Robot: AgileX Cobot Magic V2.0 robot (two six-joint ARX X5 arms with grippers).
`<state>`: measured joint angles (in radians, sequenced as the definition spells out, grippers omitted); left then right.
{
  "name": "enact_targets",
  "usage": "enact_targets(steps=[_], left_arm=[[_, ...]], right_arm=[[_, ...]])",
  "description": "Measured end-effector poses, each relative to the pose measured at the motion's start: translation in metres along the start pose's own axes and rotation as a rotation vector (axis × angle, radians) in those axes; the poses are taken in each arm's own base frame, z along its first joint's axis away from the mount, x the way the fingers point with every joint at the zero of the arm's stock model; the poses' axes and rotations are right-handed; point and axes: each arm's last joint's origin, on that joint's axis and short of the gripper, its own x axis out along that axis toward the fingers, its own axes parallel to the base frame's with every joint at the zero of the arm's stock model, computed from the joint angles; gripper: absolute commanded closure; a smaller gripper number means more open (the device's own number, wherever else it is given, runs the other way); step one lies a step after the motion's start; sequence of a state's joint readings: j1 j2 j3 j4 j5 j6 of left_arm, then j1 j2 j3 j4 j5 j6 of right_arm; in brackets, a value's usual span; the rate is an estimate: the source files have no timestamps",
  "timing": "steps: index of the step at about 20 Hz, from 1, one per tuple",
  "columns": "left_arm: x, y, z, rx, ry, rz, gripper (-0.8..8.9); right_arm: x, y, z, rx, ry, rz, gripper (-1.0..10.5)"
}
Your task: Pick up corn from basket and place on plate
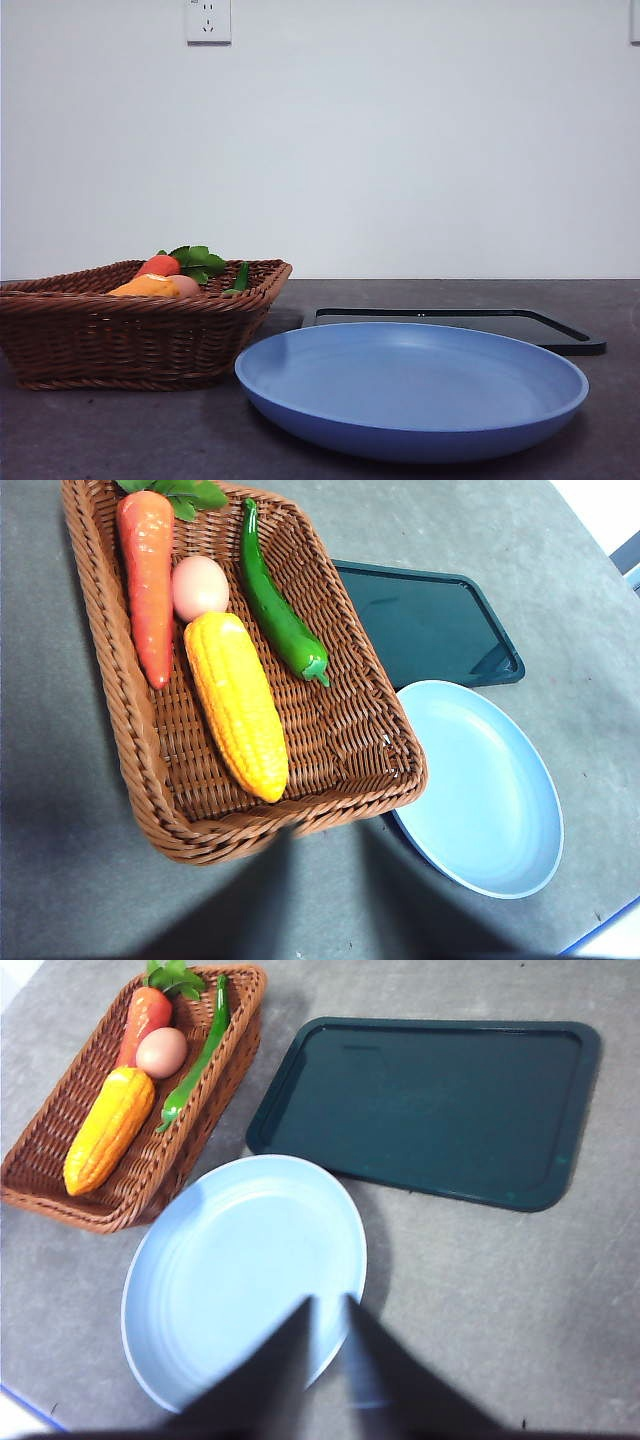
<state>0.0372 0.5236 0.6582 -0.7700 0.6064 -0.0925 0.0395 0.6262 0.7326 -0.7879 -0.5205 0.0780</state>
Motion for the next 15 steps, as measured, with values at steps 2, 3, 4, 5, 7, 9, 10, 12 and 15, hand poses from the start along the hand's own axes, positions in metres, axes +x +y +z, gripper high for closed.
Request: enact_targets(steps=[2, 3, 4, 5, 7, 9, 10, 12, 15], left_arm=[[0.000, 0.000, 0.000, 0.002, 0.000, 0.000, 4.54], [0.000, 0.000, 0.000, 0.002, 0.000, 0.000, 4.48], [0.000, 0.000, 0.000, 0.001, 0.000, 0.000, 4.48], [0.000, 0.000, 0.000, 0.001, 0.001, 0.000, 4.48], [0.001, 0.001, 0.000, -0.002, 0.005, 0.000, 4.48], [0.001, 0.001, 0.000, -0.002, 0.005, 0.000, 4.48], [0.001, 0.001, 0.000, -0.002, 0.005, 0.000, 4.48], [0.001, 0.001, 0.000, -0.002, 0.005, 0.000, 4.48], [0.001, 0.001, 0.000, -0.002, 0.005, 0.000, 4.48]], right_arm=[[0.001, 0.000, 0.000, 0.002, 0.001, -0.001, 6.5], [0.001, -0.001, 0.001, 0.004, 0.005, -0.001, 6.5], [0.003, -0.001, 0.001, 0.007, 0.010, -0.002, 6.5], [0.005, -0.003, 0.002, 0.013, 0.022, -0.001, 6.5], [0.012, -0.005, 0.003, 0.029, 0.060, 0.003, 6.5], [0.023, -0.008, 0.005, 0.041, 0.105, 0.013, 6.5], [0.030, -0.010, 0.006, 0.046, 0.129, 0.020, 6.5], [0.047, -0.013, 0.009, 0.054, 0.185, 0.035, 6.6], [0.078, -0.019, 0.011, 0.063, 0.275, 0.058, 6.6]])
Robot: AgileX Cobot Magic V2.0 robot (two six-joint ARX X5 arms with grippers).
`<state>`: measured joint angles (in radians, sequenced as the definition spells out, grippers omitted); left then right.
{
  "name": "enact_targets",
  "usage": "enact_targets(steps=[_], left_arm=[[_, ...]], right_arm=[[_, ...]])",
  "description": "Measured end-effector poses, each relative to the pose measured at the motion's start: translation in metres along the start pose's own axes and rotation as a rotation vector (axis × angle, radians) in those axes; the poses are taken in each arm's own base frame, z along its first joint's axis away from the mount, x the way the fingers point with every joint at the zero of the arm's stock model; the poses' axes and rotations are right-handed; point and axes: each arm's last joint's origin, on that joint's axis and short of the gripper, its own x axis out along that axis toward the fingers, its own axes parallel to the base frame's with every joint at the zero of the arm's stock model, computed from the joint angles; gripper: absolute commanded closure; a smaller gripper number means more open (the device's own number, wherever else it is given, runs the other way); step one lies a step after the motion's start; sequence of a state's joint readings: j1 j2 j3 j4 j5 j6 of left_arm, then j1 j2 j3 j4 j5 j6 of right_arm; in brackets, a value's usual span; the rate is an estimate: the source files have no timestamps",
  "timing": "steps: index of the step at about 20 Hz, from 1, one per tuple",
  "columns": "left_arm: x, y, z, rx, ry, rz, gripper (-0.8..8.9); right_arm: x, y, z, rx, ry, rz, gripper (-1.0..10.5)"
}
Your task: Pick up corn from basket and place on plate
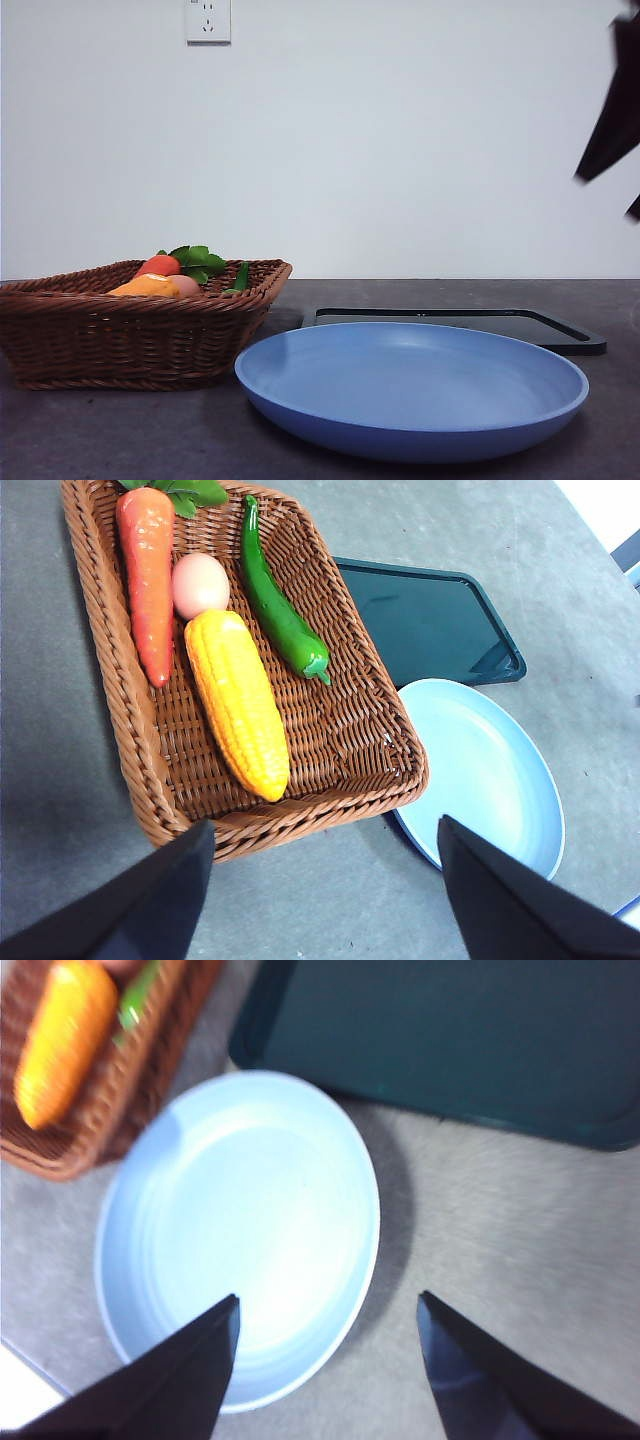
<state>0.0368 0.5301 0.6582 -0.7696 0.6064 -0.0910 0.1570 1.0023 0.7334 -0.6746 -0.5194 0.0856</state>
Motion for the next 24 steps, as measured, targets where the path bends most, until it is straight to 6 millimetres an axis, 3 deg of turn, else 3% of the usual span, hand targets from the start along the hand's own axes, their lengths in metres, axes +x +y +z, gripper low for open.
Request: enact_targets(steps=[6, 11, 16, 20, 24], left_arm=[[0.000, 0.000, 0.000, 0.000, 0.000, 0.000, 4.48], [0.000, 0.000, 0.000, 0.000, 0.000, 0.000, 4.48], [0.000, 0.000, 0.000, 0.000, 0.000, 0.000, 4.48], [0.000, 0.000, 0.000, 0.000, 0.000, 0.000, 4.48], [0.002, -0.001, 0.000, 0.004, 0.012, -0.012, 4.48]], right_arm=[[0.058, -0.019, 0.010, 0.033, 0.145, 0.013, 6.7], [0.088, -0.026, 0.008, 0.037, 0.217, 0.022, 6.9], [0.106, -0.028, 0.004, 0.036, 0.265, 0.030, 7.9], [0.112, -0.027, 0.002, 0.028, 0.283, 0.035, 9.4], [0.112, -0.026, 0.003, 0.034, 0.277, 0.039, 9.4]])
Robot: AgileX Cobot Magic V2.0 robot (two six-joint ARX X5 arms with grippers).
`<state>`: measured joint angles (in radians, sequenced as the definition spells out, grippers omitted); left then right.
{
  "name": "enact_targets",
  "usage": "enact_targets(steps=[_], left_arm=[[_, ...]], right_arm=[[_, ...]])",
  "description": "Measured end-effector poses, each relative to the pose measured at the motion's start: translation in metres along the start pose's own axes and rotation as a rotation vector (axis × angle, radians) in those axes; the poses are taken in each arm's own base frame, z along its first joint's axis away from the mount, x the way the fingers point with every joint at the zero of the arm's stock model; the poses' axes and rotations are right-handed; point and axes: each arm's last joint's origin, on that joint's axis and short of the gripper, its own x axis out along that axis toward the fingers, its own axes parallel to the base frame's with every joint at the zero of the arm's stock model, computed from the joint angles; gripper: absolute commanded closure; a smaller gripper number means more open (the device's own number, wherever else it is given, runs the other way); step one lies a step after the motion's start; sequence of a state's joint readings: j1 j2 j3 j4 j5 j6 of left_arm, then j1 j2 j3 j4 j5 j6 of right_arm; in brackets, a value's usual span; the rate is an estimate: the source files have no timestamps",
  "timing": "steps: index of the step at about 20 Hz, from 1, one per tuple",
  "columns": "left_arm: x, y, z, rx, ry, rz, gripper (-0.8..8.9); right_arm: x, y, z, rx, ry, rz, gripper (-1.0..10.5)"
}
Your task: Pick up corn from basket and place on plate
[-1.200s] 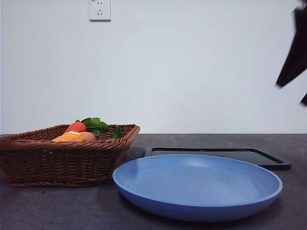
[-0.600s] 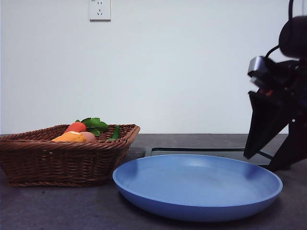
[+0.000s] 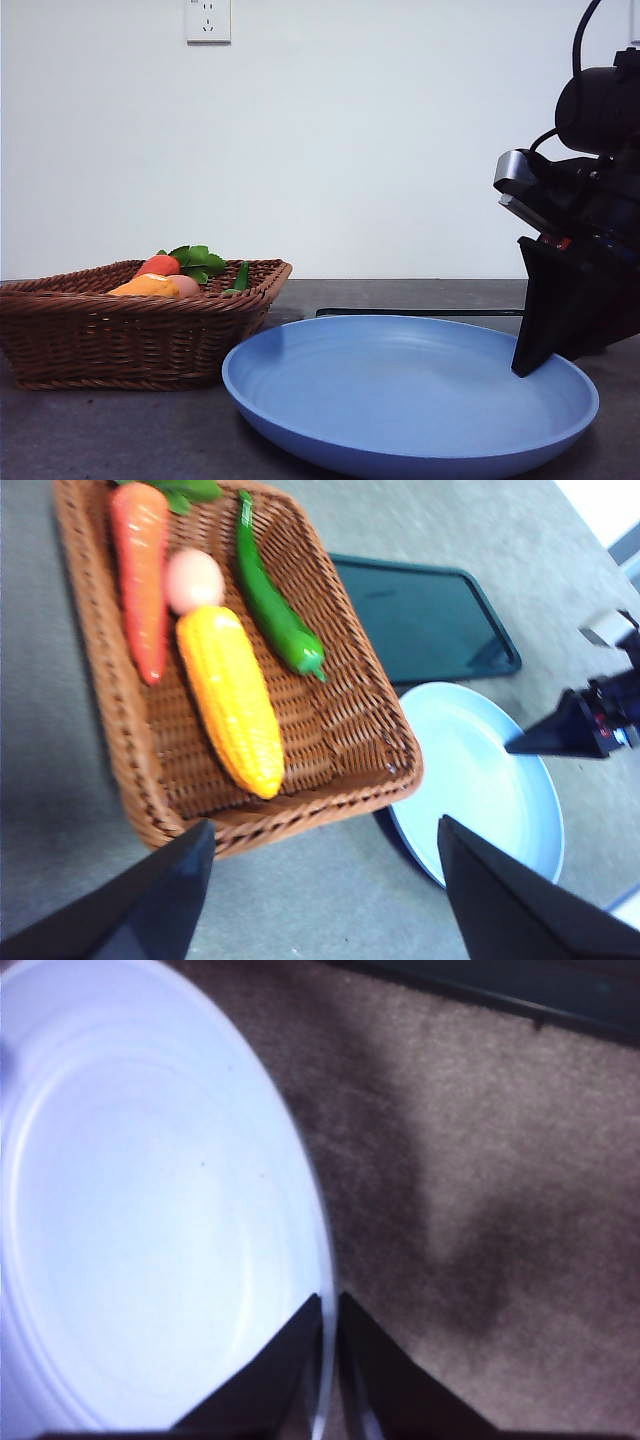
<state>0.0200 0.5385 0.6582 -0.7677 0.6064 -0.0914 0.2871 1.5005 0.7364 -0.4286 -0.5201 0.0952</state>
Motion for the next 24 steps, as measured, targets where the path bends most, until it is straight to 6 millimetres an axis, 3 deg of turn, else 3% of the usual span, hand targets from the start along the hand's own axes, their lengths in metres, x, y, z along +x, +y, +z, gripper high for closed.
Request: enact_targets(steps=[4, 9, 14, 18, 24], left_arm=[[0.007, -0.002, 0.010, 0.014, 0.024, -0.027, 4.48], [0.027, -0.007, 0.038, 0.049, 0.066, 0.006, 4.49], [0.076, -0.011, 0.055, 0.086, 0.171, 0.071, 4.49], [0.117, -0.010, 0.064, 0.114, 0.249, 0.237, 4.49], [0.180, -0.002, 0.058, 0.124, 0.414, 0.303, 4.50]], right_arm=[[-0.005, 0.001, -0.001, 0.014, -0.004, -0.002, 9.4], [-0.058, 0.022, -0.001, -0.005, -0.100, -0.066, 9.4], [-0.111, 0.035, -0.023, 0.004, -0.222, -0.117, 9.4], [-0.138, 0.043, -0.038, -0.014, -0.339, -0.133, 9.4], [-0.150, 0.051, -0.049, -0.043, -0.403, -0.131, 9.4]])
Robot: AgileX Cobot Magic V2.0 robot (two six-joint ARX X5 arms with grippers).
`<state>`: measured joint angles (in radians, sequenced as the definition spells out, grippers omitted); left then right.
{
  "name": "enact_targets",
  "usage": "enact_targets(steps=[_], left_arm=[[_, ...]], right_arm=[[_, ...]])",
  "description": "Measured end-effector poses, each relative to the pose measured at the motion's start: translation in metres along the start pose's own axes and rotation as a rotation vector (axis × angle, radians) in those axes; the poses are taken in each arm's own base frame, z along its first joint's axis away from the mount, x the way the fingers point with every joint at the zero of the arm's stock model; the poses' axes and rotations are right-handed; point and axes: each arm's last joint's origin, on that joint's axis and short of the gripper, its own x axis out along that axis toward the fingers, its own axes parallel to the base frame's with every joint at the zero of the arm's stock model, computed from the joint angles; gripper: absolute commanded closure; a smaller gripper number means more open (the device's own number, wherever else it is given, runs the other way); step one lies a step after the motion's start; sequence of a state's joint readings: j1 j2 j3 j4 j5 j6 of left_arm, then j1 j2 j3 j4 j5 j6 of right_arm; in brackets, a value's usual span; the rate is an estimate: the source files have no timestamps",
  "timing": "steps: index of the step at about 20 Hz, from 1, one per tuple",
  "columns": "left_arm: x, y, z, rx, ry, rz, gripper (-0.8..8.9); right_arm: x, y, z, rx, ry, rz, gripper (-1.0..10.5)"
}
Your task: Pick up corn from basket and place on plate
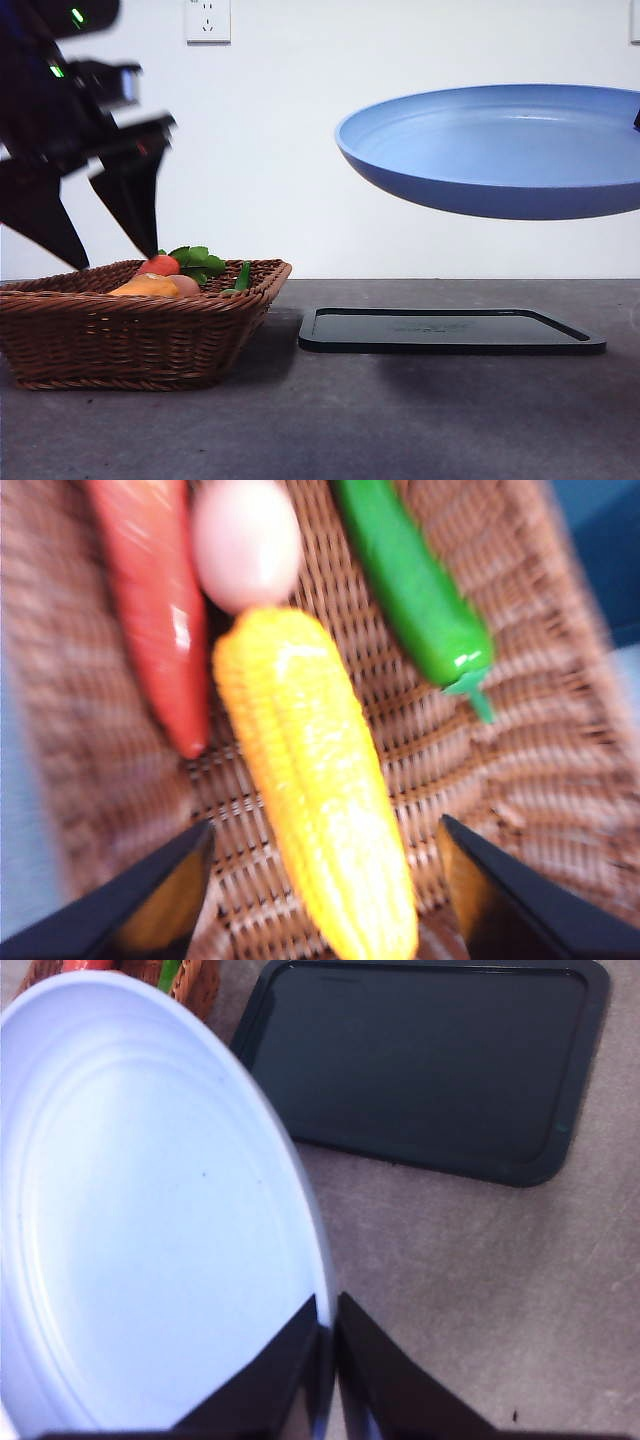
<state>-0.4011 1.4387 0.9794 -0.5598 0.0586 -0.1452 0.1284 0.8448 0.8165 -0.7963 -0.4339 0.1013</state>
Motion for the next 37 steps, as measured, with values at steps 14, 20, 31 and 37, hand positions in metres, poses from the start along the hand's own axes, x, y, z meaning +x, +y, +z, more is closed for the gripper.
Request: enact_targets(steps=[14, 20, 31, 37], left_arm=[[0.047, -0.006, 0.001, 0.012, 0.104, 0.057, 5.08], [0.052, -0.006, -0.001, -0.001, 0.124, 0.061, 5.99], [-0.047, -0.027, 0.050, 0.012, -0.169, -0.095, 6.10], [-0.076, -0.078, 0.046, 0.156, -0.224, -0.400, 6.10]], right_arm=[[0.000, 0.000, 0.000, 0.000, 0.001, 0.004, 9.4], [0.000, 0.000, 0.000, 0.000, 0.000, 0.004, 9.4], [0.021, -0.008, 0.010, 0.054, 0.035, 0.004, 9.4], [0.066, -0.026, 0.022, 0.175, 0.123, 0.068, 9.4]])
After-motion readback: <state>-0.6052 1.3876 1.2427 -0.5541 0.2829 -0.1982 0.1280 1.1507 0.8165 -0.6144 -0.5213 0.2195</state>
